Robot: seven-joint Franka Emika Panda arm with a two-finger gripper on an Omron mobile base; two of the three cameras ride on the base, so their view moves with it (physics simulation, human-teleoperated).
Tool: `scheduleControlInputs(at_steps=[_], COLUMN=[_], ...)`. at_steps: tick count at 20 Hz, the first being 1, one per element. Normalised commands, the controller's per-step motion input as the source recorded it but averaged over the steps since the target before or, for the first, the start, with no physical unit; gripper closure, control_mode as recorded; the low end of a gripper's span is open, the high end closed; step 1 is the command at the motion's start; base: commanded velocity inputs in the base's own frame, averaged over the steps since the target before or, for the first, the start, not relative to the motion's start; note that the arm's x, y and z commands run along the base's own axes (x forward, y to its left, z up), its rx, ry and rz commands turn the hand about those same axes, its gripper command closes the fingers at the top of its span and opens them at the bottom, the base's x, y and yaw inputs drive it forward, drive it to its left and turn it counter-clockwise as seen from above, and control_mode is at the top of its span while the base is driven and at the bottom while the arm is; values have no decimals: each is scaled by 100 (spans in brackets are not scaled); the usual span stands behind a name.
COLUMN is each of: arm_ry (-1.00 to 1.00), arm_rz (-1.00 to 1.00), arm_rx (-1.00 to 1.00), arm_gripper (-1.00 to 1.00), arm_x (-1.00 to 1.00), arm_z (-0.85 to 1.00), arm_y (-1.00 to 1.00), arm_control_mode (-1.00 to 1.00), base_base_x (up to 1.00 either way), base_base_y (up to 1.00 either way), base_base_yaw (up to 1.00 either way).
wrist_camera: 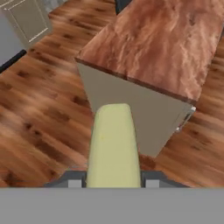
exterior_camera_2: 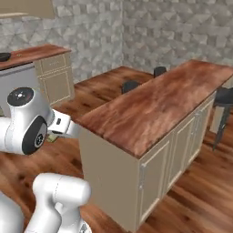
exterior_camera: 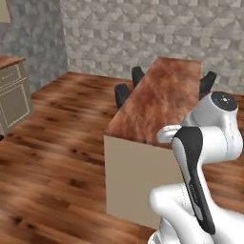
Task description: Pick the egg and butter from the fridge and place them by the bowl for mixing.
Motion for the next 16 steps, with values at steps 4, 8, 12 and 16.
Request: scheduleControlInputs(at_steps=[4,8,12,16], arm_ry=[0,0,0,0], arm_rz=[0,0,0,0], arm_rx=[0,0,0,0], arm_gripper=[100,100,100,100], arm_x=[0,0,0,0], arm_z=[0,0,0,0], arm_y=[0,0,0,0], arm_control_mode=[100,100,100,100], base_base_x=[-3,60,100,100], base_base_y=[71,97,95,56], base_base_yaw=[89,54,6,-10])
